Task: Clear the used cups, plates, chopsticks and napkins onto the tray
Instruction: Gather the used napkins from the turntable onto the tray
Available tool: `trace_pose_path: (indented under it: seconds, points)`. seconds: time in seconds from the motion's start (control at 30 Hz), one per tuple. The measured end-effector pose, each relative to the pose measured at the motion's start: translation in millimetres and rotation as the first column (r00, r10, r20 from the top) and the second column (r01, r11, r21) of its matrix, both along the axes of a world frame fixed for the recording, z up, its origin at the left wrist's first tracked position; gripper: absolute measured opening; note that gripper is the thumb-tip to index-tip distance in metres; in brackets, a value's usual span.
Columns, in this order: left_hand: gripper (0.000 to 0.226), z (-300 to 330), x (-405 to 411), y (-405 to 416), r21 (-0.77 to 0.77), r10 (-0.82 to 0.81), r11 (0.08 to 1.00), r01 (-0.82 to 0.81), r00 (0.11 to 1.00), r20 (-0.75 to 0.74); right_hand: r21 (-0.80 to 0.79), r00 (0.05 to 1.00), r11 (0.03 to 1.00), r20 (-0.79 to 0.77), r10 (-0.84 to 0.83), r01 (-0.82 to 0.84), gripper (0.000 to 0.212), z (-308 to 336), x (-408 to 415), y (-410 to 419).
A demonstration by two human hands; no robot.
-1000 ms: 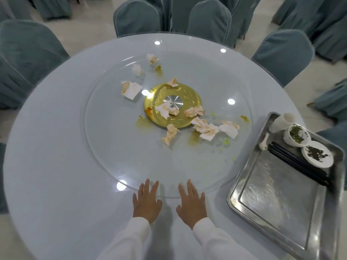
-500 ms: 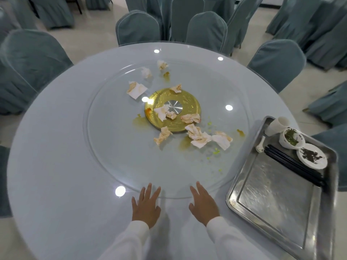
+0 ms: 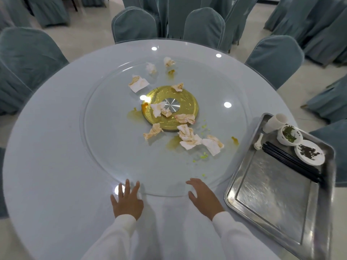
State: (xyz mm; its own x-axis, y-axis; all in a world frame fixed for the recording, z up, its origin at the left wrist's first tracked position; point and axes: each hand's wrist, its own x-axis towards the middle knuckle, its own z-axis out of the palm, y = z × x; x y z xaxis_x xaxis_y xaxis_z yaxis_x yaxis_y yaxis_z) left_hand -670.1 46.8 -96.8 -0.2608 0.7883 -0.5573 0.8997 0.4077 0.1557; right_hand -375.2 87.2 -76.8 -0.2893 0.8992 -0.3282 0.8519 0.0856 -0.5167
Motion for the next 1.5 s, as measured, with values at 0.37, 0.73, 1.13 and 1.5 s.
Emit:
trace_pose_path:
  seconds: [0.37,0.73,1.13,1.5]
  points:
    - [0.071,2,48,38,-0.039,-0.086,0.995,0.088,0.995,0.059,0.112,0.970,0.965,-0.091,-0.226,0.236,0.038,21,28,83]
    - [0.064,-2,33,38,-0.054,-0.045,0.998,0.045,0.999,0.004,0.057,0.977,0.987,0.148,-0.155,0.148,0.055,0,15,142]
    - [0.055,0,18,84,0.126,0.128,0.983,-0.136,0.989,0.072,0.176,0.964,0.948,-0.052,-0.262,0.267,0.031,-13,12,152]
    - [0.080,-20,33,93,-0.034,-0.019,0.999,0.015,0.991,-0.131,0.157,0.995,0.984,-0.028,0.094,-0.088,0.030,-7,-75,195]
